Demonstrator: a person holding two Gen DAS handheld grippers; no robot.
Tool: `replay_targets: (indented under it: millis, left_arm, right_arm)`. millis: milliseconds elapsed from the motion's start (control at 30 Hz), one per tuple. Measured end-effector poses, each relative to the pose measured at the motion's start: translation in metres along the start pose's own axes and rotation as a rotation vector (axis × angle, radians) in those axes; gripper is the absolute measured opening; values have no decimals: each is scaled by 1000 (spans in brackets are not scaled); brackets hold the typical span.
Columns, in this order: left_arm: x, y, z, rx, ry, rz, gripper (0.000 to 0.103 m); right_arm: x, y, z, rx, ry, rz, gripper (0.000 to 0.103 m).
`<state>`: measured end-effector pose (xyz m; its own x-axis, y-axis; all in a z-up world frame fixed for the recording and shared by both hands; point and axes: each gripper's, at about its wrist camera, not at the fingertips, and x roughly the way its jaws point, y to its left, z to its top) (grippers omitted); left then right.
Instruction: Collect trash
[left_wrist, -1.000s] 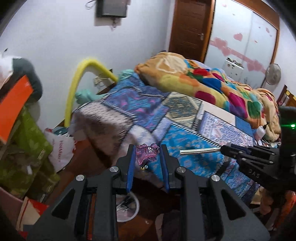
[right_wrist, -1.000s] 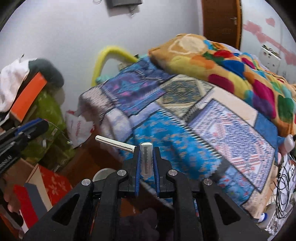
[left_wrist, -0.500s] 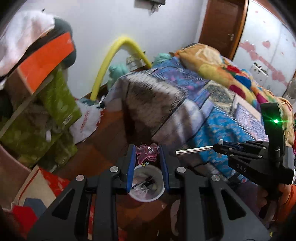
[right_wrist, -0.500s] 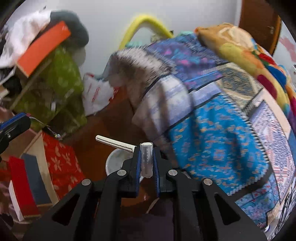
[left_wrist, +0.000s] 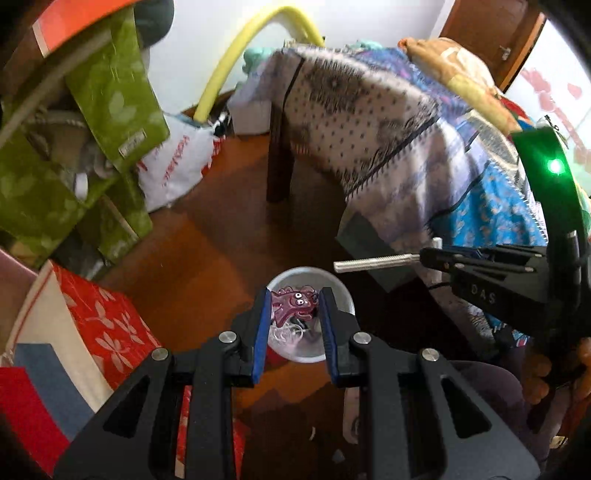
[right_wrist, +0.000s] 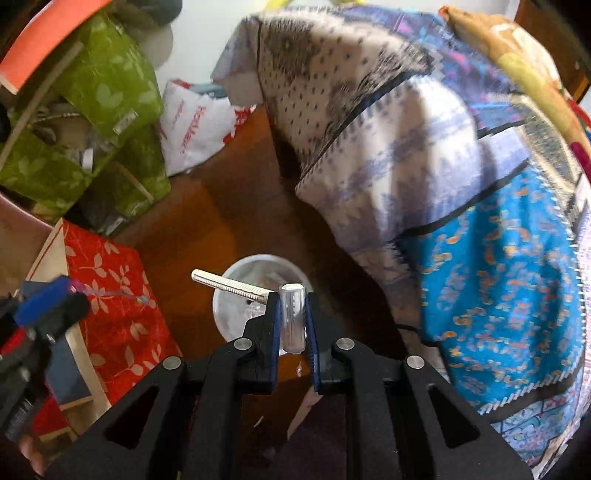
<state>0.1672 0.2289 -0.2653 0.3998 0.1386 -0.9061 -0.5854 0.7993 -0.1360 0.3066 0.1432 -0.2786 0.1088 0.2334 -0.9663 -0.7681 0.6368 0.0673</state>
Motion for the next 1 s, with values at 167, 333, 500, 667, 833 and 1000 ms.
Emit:
replay_targets:
  millis: [167, 333, 500, 667, 833, 1000]
  left_arm:
    - [22, -1, 3, -44, 50, -20, 25]
    - [41, -8, 9, -72, 117, -62, 25]
    - [56, -17, 10, -86, 197, -80, 27]
    - [47, -26, 9, -68, 184, -60, 27]
    - [9, -32, 12, -66, 104, -74, 27]
    - [-54, -46, 15, -15, -29, -81, 27]
  right_arm:
    - [20, 2, 9, 19, 70, 79, 13]
    - [23, 2, 12, 40, 113, 158, 28]
    - [6, 2, 10, -18, 69, 107, 29]
    - [-21, -5, 2, -50, 17, 83, 29]
    - [-61, -15, -12, -36, -60, 86, 29]
    - [-120, -19, -34, -17, -185, 67, 29]
